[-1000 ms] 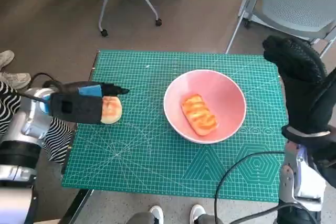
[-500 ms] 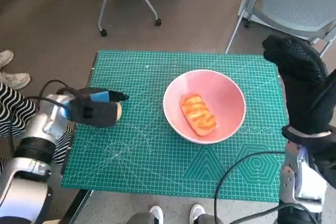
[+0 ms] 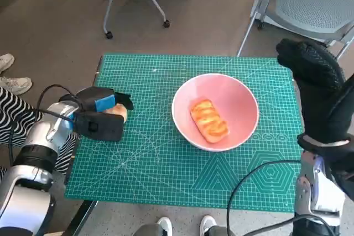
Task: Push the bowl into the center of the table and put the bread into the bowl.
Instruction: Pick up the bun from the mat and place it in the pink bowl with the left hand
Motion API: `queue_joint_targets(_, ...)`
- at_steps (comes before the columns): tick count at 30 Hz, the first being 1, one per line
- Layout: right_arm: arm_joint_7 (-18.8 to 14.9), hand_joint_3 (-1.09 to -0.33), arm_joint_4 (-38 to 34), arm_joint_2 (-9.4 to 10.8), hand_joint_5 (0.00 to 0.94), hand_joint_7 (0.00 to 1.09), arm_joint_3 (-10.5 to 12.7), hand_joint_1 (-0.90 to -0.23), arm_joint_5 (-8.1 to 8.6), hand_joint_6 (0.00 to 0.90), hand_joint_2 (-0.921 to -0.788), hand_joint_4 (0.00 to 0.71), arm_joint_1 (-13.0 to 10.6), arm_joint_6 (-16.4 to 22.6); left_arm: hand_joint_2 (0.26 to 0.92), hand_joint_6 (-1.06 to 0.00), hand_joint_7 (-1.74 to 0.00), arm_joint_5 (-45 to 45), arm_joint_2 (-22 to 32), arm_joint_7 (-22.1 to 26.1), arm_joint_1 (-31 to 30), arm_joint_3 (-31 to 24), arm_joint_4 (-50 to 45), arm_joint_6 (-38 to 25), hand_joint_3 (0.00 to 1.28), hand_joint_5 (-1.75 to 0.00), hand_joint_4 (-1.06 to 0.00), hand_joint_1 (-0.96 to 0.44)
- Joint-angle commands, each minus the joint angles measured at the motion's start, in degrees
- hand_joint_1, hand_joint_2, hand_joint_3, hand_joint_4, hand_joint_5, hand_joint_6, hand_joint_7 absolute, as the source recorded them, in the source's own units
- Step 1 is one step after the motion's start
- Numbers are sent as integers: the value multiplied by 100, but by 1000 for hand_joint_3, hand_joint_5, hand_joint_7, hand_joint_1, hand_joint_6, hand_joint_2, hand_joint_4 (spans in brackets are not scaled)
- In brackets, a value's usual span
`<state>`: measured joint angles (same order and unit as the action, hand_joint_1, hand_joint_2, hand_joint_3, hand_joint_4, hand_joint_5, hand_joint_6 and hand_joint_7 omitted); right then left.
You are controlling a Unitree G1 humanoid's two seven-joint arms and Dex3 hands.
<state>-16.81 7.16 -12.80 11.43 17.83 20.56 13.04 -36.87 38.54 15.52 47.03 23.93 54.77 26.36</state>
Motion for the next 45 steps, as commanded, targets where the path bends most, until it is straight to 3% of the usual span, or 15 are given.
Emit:
queue_joint_targets(1,4,-714,-30,-12,0,529,-8,-665,-32,76,-921,196,-135,-56,919,-636,-1133,242,179,214,70,-206,-324,19,42,-1121,-750,3)
queue_joint_targets(9,-6,-720,-34,-19,0,531,-6,-665,-28,75,-921,196,-141,-38,920,-629,-1197,615,283,488,44,-556,-857,-25,39,-1058,-755,3)
queue_joint_targets(20,-26,-727,-16,-63,0,534,27,-663,34,73,-921,196,-122,-101,916,-662,-1206,1521,315,1125,-95,-1359,-2788,-557,10,-953,-809,4)
queue_joint_targets(31,-4,-728,-64,-60,0,538,9,-664,44,70,-921,196,-44,-155,901,-699,-1141,1853,-443,1015,68,-1523,-4574,-1189,1,-932,-856,3)
queue_joint_targets(36,16,-726,-84,-31,0,541,-14,-667,28,69,-921,196,-7,-161,899,-695,-1123,1784,-944,904,208,-1344,-4816,-1185,1,-944,-865,2)
queue_joint_targets(45,62,-722,0,17,0,545,-56,-676,5,68,-921,196,-19,-169,895,-718,-1005,1574,-1663,757,608,-829,-3915,-573,7,-1045,-855,2)
